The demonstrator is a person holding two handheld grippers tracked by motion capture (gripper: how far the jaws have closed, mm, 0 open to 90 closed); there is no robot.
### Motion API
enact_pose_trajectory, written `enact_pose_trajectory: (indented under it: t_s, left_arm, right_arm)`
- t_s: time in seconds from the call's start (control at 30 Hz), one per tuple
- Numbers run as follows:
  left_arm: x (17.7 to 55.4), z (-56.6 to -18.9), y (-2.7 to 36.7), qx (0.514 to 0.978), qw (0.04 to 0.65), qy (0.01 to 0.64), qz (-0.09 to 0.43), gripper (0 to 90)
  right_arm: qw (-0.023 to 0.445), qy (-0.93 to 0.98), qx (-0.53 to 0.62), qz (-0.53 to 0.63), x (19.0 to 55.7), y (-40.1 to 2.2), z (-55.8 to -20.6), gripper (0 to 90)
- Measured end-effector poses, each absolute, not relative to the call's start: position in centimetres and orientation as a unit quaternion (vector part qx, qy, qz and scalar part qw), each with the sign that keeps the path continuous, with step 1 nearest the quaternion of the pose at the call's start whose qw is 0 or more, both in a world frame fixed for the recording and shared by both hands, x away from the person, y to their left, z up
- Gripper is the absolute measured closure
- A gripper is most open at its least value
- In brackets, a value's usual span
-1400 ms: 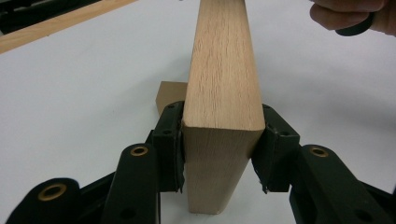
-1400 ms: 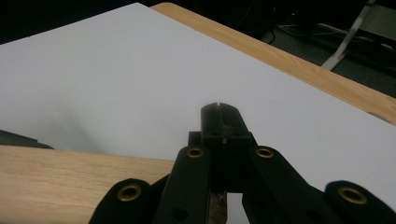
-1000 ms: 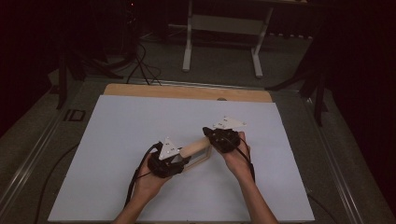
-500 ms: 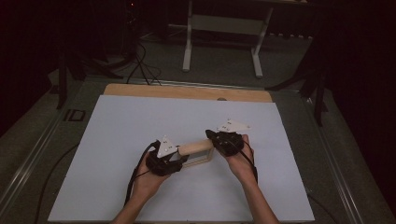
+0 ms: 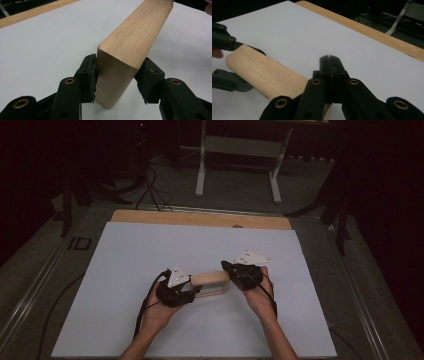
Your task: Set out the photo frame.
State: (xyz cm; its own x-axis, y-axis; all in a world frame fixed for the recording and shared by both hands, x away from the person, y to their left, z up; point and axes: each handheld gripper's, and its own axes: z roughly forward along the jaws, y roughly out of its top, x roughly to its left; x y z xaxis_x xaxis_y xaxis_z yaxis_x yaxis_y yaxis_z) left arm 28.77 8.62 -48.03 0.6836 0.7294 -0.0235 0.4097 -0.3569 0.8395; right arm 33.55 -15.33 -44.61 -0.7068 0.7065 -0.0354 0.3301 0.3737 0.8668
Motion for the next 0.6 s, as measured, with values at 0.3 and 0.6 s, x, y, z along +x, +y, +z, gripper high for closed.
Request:
enact_pose_trajectory:
  t_s: [0.3, 0.6]
  left_arm:
    - [28.8, -48.0, 8.7, 0.803, 0.444, 0.355, 0.176, 52.8]
    - [28.8, -48.1, 8.7, 0.802, 0.446, 0.358, 0.172, 52.5]
  right_arm:
    - [0.211, 0.790, 0.311, 0.485, 32.8, -16.1, -43.8, 70.8]
    - [0.187, 0.792, 0.296, 0.501, 31.8, -17.8, -44.3, 53.5]
